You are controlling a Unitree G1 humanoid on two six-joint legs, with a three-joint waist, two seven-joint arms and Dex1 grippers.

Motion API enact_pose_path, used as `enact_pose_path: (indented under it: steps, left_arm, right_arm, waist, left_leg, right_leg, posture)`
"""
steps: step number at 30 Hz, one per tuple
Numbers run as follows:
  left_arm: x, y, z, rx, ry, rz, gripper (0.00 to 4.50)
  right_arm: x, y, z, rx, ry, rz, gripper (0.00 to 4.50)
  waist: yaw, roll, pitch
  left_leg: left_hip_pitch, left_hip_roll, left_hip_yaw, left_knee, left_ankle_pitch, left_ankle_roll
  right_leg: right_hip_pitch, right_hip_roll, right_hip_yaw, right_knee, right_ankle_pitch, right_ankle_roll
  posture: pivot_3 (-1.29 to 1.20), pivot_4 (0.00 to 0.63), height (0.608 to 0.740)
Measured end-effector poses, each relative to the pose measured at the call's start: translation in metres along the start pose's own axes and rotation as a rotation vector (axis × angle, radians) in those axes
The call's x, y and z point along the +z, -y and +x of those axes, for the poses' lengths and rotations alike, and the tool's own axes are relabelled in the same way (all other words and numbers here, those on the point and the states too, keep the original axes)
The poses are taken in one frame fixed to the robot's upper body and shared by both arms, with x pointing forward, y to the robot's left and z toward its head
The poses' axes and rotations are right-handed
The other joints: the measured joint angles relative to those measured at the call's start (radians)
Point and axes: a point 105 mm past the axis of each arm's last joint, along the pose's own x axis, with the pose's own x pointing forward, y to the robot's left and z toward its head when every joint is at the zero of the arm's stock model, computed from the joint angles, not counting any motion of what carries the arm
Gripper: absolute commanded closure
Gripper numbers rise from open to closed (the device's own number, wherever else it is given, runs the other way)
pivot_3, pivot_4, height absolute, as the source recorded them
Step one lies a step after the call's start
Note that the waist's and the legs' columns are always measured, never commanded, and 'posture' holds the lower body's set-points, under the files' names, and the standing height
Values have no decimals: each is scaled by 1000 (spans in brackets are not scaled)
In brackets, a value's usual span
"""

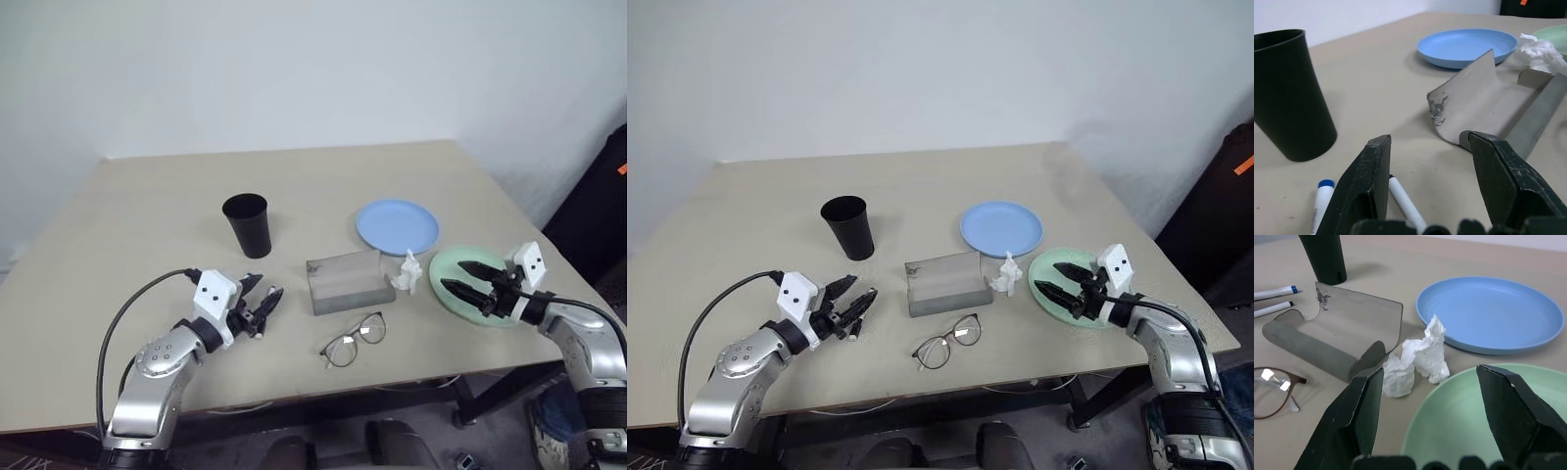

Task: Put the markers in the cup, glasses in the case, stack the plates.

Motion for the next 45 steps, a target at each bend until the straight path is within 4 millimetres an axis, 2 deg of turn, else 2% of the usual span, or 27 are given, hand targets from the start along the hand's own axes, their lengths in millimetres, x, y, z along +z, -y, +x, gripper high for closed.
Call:
enact_pose_path:
  steps: [15, 23, 31, 39, 45]
  left_arm:
    - [0, 3, 10, -23, 23, -8, 1904]
    - [0, 7, 15, -75, 22, 1, 1904]
    - [-3, 10, 17, -86, 12, 8, 1904]
    - [-3, 11, 17, -100, 7, 7, 1904]
    - [4, 9, 21, -111, 22, 23, 1904]
  right_arm:
    - [15, 5, 2, -7, 18, -42, 1221]
    - [19, -4, 8, 7, -9, -52, 1221]
    - [9, -13, 4, 6, -90, -31, 1221]
    - [-4, -15, -8, 29, -264, -74, 1221]
    - [-10, -16, -14, 50, -349, -96, 1221]
  waist:
    - [0, 0, 0]
    - [0, 0, 0]
    - [0, 0, 0]
    - [0, 0, 0]
    - [0, -1, 1]
  left_leg:
    - [0, 0, 0, 0, 0, 0]
    - [0, 0, 0, 1, 0, 0]
    - [0, 0, 0, 0, 0, 0]
    - [0, 0, 1, 1, 0, 0]
    - [0, 0, 0, 1, 0, 0]
  right_leg:
    - [0, 0, 0, 0, 0, 0]
    - [0, 0, 0, 0, 0, 0]
    - [0, 0, 0, 0, 0, 0]
    - [0, 0, 0, 0, 0, 0]
    - [0, 0, 0, 0, 0, 0]
  posture:
    - [0, 0, 740]
    - [0, 0, 740]
    - [0, 0, 740]
    - [0, 0, 740]
    - [0, 0, 740]
